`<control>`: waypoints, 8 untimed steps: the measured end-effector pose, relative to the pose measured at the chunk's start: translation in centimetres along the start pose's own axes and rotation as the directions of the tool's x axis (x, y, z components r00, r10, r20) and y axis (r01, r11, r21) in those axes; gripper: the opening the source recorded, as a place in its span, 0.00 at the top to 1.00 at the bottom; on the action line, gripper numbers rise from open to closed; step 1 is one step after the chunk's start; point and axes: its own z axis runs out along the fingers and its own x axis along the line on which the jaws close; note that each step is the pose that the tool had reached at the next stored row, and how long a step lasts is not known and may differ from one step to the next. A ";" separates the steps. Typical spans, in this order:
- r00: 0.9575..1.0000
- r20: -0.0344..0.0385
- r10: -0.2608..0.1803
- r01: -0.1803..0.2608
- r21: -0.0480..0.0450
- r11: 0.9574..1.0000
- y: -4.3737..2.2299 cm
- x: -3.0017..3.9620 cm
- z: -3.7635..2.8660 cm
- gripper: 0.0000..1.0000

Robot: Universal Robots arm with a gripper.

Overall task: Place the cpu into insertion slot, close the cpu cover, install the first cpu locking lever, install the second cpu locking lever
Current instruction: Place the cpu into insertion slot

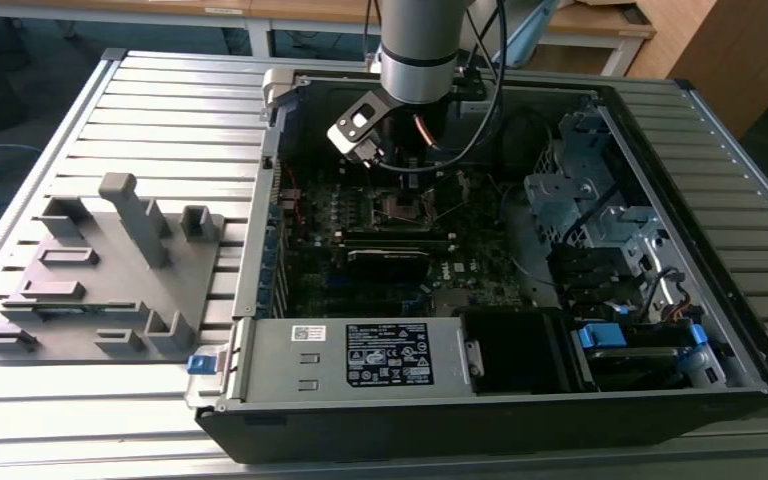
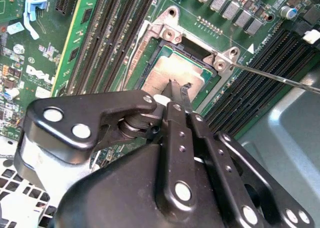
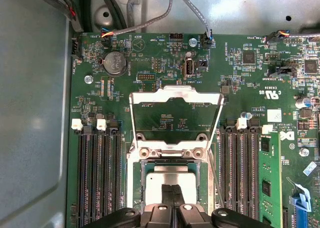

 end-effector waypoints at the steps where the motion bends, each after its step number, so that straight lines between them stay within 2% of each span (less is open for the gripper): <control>1: 1.000 0.000 0.000 0.000 0.000 1.000 0.00 0.00 0.00 0.90; 8: 1.000 0.000 0.000 0.000 0.001 1.000 0.00 0.00 -0.01 0.90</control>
